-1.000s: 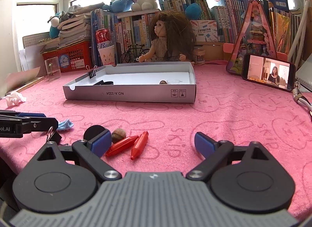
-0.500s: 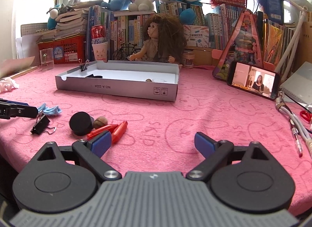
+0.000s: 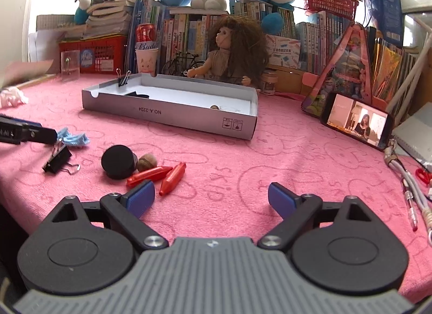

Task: Organize rigid objects
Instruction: 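Move both open tools toward the loose objects on the tablecloth, then grasp the blue hair clip with the left tool while the right tool grasps a red crayon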

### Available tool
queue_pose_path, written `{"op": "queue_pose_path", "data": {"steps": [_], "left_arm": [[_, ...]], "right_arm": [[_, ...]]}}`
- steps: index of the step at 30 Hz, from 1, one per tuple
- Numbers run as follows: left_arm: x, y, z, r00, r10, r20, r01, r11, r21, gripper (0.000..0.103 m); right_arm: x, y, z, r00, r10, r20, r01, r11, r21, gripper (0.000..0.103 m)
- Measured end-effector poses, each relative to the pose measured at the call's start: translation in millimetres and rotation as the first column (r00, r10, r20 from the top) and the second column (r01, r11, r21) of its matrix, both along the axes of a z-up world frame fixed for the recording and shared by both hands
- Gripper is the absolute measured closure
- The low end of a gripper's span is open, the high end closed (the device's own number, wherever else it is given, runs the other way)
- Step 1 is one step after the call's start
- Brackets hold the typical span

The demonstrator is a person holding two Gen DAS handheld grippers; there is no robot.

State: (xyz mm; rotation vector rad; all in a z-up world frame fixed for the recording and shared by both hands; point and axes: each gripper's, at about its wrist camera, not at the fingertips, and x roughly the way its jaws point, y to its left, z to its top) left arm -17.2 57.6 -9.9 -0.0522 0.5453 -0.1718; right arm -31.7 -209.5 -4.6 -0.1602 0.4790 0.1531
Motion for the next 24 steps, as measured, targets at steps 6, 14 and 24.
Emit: {"op": "queue_pose_path", "data": {"steps": [6,14,24], "left_arm": [[2,5,1,1.0,0.026,-0.002,-0.026,1.0,-0.008,0.057],[4,8,0,0.997,0.071,0.004,-0.072,0.997,0.006,0.057],[-4,-3,6,0.995,0.082,0.063,-0.082,0.997,-0.004,0.053]], "right_arm": [[10,-9,1,0.996,-0.088,0.004,0.088,0.996,-0.023,0.008],[24,-22,3,0.969,-0.248,-0.001,0.248,0.968,-0.031,0.008],[24,-7,9,0.966,-0.236,-0.105,0.253,0.948,0.191,0.021]]}}
